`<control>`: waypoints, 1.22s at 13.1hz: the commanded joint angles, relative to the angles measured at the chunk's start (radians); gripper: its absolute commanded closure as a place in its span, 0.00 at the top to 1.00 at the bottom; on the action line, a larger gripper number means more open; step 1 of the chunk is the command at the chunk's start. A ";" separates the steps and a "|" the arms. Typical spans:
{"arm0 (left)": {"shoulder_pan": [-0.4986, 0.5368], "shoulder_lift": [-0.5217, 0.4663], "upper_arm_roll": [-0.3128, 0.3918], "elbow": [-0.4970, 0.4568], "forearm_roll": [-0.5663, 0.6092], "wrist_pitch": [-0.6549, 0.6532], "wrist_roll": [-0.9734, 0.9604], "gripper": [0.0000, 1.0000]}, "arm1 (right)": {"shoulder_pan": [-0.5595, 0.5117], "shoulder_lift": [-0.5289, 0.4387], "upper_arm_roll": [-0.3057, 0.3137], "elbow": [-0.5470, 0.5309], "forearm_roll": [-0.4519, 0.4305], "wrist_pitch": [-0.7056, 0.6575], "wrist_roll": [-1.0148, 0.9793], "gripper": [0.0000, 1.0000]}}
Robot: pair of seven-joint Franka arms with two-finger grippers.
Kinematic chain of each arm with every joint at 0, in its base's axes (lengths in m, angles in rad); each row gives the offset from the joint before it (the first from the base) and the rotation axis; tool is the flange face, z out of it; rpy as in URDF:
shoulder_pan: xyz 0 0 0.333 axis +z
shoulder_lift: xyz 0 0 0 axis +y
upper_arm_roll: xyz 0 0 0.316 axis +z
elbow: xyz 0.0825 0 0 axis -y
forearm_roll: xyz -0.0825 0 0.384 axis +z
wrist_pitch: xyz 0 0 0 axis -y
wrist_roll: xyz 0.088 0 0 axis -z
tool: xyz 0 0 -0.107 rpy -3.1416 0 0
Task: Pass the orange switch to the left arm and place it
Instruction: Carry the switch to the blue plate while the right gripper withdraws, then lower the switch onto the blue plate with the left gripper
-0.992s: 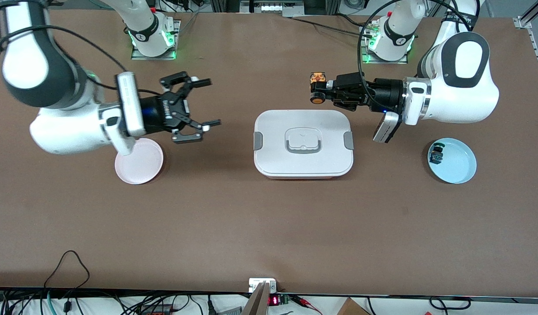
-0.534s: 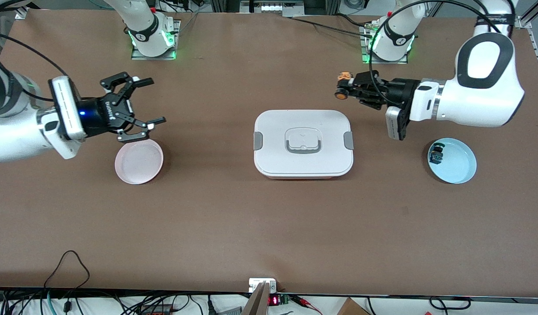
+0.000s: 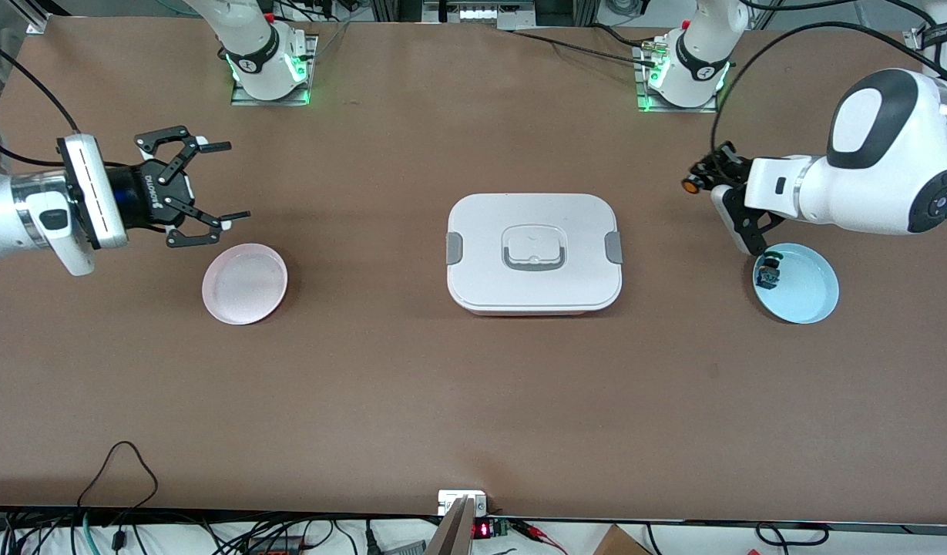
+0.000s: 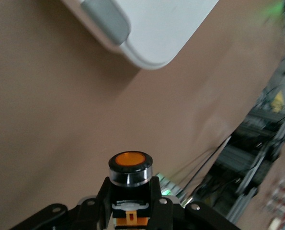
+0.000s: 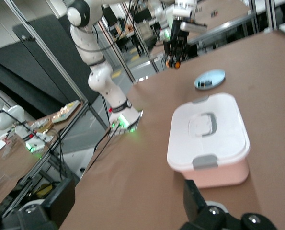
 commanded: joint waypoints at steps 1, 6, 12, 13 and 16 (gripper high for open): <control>0.000 0.045 -0.013 0.023 0.227 0.071 0.164 0.14 | -0.003 -0.020 0.002 0.060 -0.130 -0.030 0.100 1.00; 0.029 0.066 -0.012 -0.014 0.500 0.193 0.373 0.14 | 0.007 -0.148 0.014 0.061 -0.369 -0.013 0.416 1.00; 0.222 0.166 -0.012 -0.130 0.629 0.597 0.637 0.11 | 0.126 -0.306 0.017 0.045 -0.743 0.000 0.822 1.00; 0.249 0.199 -0.012 -0.130 0.628 0.638 0.686 0.10 | 0.147 -0.320 0.017 0.036 -0.800 0.000 0.914 1.00; 0.308 0.267 -0.010 -0.130 0.629 0.727 0.737 0.10 | 0.152 -0.334 0.015 0.007 -0.880 0.020 1.009 1.00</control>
